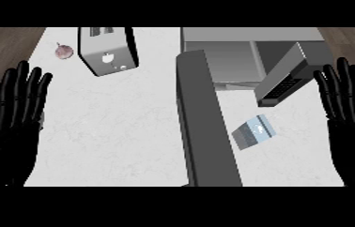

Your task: Pick up the milk, place it into the microwave and close the microwave

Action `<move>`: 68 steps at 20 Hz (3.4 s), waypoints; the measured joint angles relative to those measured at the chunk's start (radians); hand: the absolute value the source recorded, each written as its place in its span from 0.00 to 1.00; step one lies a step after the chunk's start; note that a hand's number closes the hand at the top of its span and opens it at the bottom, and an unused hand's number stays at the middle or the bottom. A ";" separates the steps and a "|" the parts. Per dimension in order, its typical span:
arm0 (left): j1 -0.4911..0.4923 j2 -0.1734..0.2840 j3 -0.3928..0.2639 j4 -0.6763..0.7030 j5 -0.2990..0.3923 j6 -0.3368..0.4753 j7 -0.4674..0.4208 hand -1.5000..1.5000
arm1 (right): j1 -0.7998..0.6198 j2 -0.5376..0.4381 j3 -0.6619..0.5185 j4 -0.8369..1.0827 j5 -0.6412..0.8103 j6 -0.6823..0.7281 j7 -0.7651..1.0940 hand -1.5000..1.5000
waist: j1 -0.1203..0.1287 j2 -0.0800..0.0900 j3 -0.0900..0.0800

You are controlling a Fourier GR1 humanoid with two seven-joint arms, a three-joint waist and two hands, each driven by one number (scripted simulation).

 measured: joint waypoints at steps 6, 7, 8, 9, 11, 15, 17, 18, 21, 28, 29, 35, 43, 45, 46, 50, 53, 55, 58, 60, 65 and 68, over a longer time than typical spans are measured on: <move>0.009 -0.010 0.008 0.002 0.001 0.000 0.009 0.00 | 0.010 -0.021 0.001 -0.062 -0.005 0.031 0.052 0.00 | 0.024 -0.002 0.023; 0.012 -0.026 0.007 0.007 0.036 -0.003 0.022 0.00 | 0.008 -0.019 0.012 -0.075 -0.029 0.045 0.068 0.00 | 0.025 -0.003 0.024; 0.029 -0.040 0.006 0.000 0.068 -0.006 0.032 0.00 | 0.009 -0.018 0.024 -0.087 -0.047 0.056 0.084 0.00 | 0.028 -0.003 0.025; 0.047 -0.052 0.006 -0.009 0.092 -0.009 0.037 0.00 | 0.026 -0.017 0.030 -0.106 -0.069 0.069 0.093 0.00 | 0.029 -0.004 0.026; 0.100 -0.061 0.015 -0.037 0.143 -0.029 0.036 0.00 | 0.043 -0.013 0.034 -0.117 -0.092 0.083 0.097 0.00 | 0.032 -0.004 0.027; 0.197 -0.083 -0.011 -0.140 0.182 -0.041 0.071 0.00 | 0.119 0.004 0.061 -0.207 -0.095 0.082 0.141 0.00 | 0.033 -0.005 0.028; 0.249 -0.076 0.006 -0.189 0.224 -0.063 0.081 0.00 | 0.106 0.008 0.054 -0.198 -0.086 0.072 0.158 0.00 | 0.036 -0.005 0.028; 0.268 -0.072 0.019 -0.209 0.244 -0.073 0.086 0.00 | 0.120 0.006 0.051 -0.215 -0.087 0.073 0.173 0.00 | 0.035 -0.004 0.029; 0.353 -0.078 0.024 -0.266 0.276 -0.107 0.078 0.00 | 0.126 0.017 0.057 -0.174 -0.044 0.068 0.151 0.00 | 0.038 -0.004 0.029; 0.477 -0.074 0.096 -0.280 0.313 -0.190 0.050 0.00 | 0.178 0.027 0.031 -0.056 0.006 0.079 0.047 0.00 | 0.042 -0.004 0.029; 0.488 -0.080 0.099 -0.281 0.314 -0.196 0.043 0.00 | 0.202 0.031 0.027 -0.035 0.011 0.082 0.014 0.00 | 0.041 -0.004 0.029; 0.579 -0.094 0.127 -0.283 0.329 -0.265 0.001 0.00 | 0.201 0.046 -0.011 0.122 0.064 0.049 -0.078 0.00 | 0.047 -0.005 0.030; 0.661 -0.102 0.168 -0.281 0.348 -0.342 -0.047 0.00 | 0.184 0.042 -0.076 0.406 0.098 0.032 -0.254 0.00 | 0.052 -0.004 0.030; 0.675 -0.101 0.187 -0.278 0.355 -0.359 -0.063 0.00 | 0.175 0.029 -0.096 0.479 0.100 0.037 -0.295 0.00 | 0.052 -0.004 0.030; 0.671 -0.103 0.186 -0.277 0.357 -0.358 -0.063 0.00 | 0.171 0.027 -0.103 0.523 0.103 0.037 -0.331 0.00 | 0.051 -0.003 0.030; 0.708 -0.101 0.205 -0.275 0.371 -0.384 -0.077 0.00 | 0.148 0.018 -0.122 0.671 0.122 0.036 -0.445 0.00 | 0.052 -0.003 0.030; 0.717 -0.105 0.213 -0.273 0.379 -0.399 -0.085 0.00 | 0.124 0.010 -0.131 0.777 0.153 0.018 -0.523 0.00 | 0.052 -0.003 0.031; 0.736 -0.108 0.213 -0.271 0.386 -0.413 -0.104 0.00 | 0.100 -0.006 -0.147 0.861 0.164 0.013 -0.578 0.00 | 0.056 -0.003 0.031; 0.765 -0.110 0.212 -0.269 0.394 -0.426 -0.125 0.00 | 0.052 -0.019 -0.161 0.983 0.179 0.008 -0.648 0.00 | 0.057 -0.003 0.031; 0.780 -0.108 0.219 -0.269 0.400 -0.437 -0.127 0.00 | 0.014 -0.026 -0.171 1.066 0.183 0.008 -0.698 0.00 | 0.057 -0.002 0.031; 0.796 -0.107 0.233 -0.266 0.415 -0.458 -0.141 0.00 | -0.078 -0.029 -0.199 1.252 0.179 0.009 -0.802 0.00 | 0.058 -0.001 0.031; 0.804 -0.098 0.249 -0.264 0.427 -0.465 -0.146 0.00 | -0.127 -0.022 -0.214 1.348 0.168 0.019 -0.857 0.00 | 0.059 -0.001 0.032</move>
